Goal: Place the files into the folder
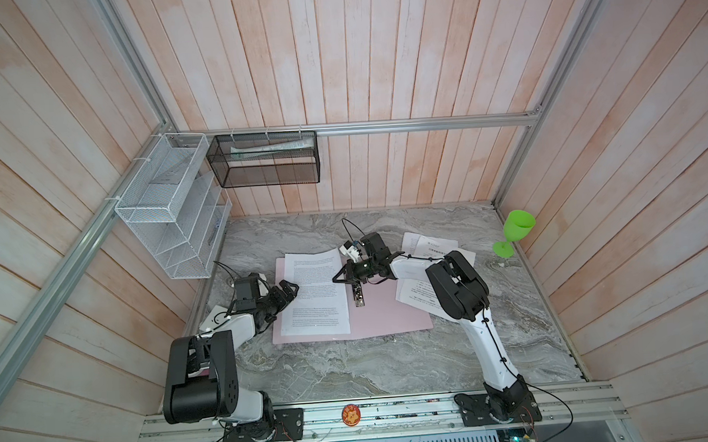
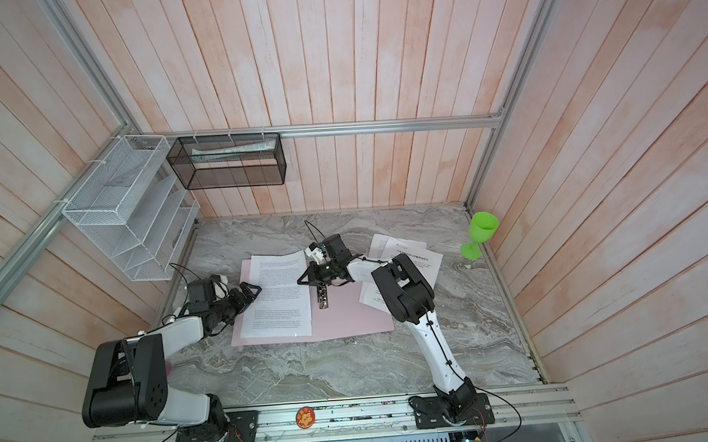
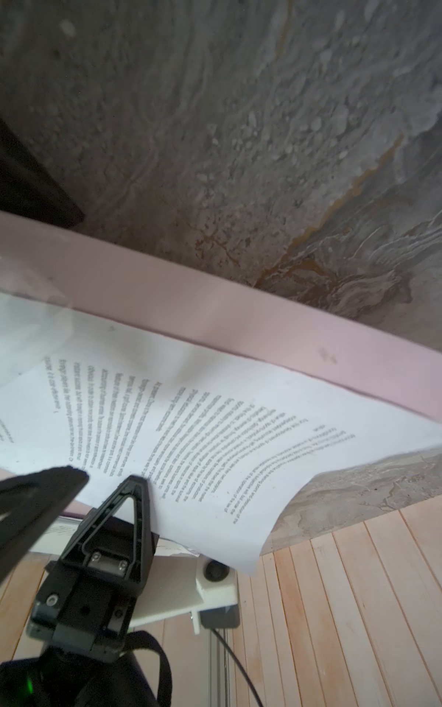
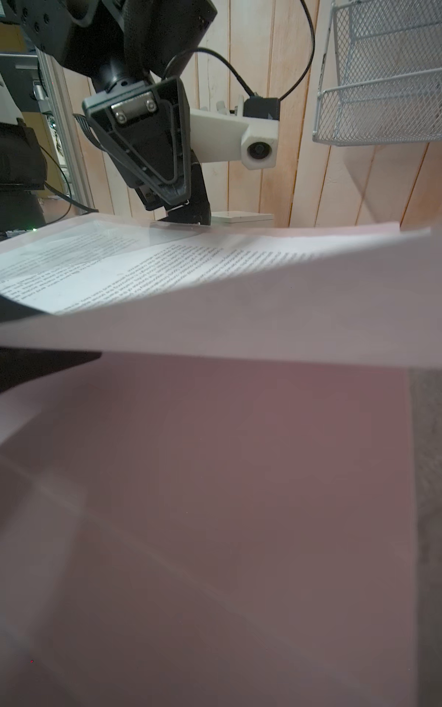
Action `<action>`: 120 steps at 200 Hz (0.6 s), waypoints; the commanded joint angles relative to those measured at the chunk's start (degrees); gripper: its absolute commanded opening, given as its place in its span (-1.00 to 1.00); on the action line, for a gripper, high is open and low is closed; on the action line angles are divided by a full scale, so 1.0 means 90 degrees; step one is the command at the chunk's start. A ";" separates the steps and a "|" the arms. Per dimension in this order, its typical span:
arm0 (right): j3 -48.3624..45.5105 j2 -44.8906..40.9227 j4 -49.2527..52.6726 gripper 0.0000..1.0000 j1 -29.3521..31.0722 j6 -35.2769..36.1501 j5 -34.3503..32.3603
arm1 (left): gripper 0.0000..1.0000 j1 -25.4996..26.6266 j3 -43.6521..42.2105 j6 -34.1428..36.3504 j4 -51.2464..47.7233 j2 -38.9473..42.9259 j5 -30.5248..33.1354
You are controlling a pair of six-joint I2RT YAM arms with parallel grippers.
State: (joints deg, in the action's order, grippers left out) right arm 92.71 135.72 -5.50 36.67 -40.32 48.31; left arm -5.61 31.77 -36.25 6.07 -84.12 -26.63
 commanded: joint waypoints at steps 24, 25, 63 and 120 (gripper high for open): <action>-0.0044 -0.0198 -0.0110 -1.00 0.0147 0.0044 0.0054 | 0.97 -0.0029 0.0092 -0.0034 0.0222 -0.0089 -0.0102; -0.0046 -0.0193 -0.0111 -1.00 0.0151 0.0045 0.0063 | 0.97 -0.0030 0.0093 -0.0034 0.0223 -0.0083 -0.0105; -0.0027 -0.0178 -0.0060 -1.00 0.0296 0.0096 0.0060 | 0.97 -0.0030 0.0093 -0.0064 0.0246 -0.0086 -0.0118; -0.0307 -0.0320 -0.0493 -1.00 0.0505 -0.0466 -0.0178 | 0.96 -0.0031 0.0093 -0.0121 0.0312 -0.0087 -0.0146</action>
State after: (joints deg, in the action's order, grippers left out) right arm 91.83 135.61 -6.94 40.03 -41.71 48.03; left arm -5.61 31.77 -36.73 7.40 -84.23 -26.85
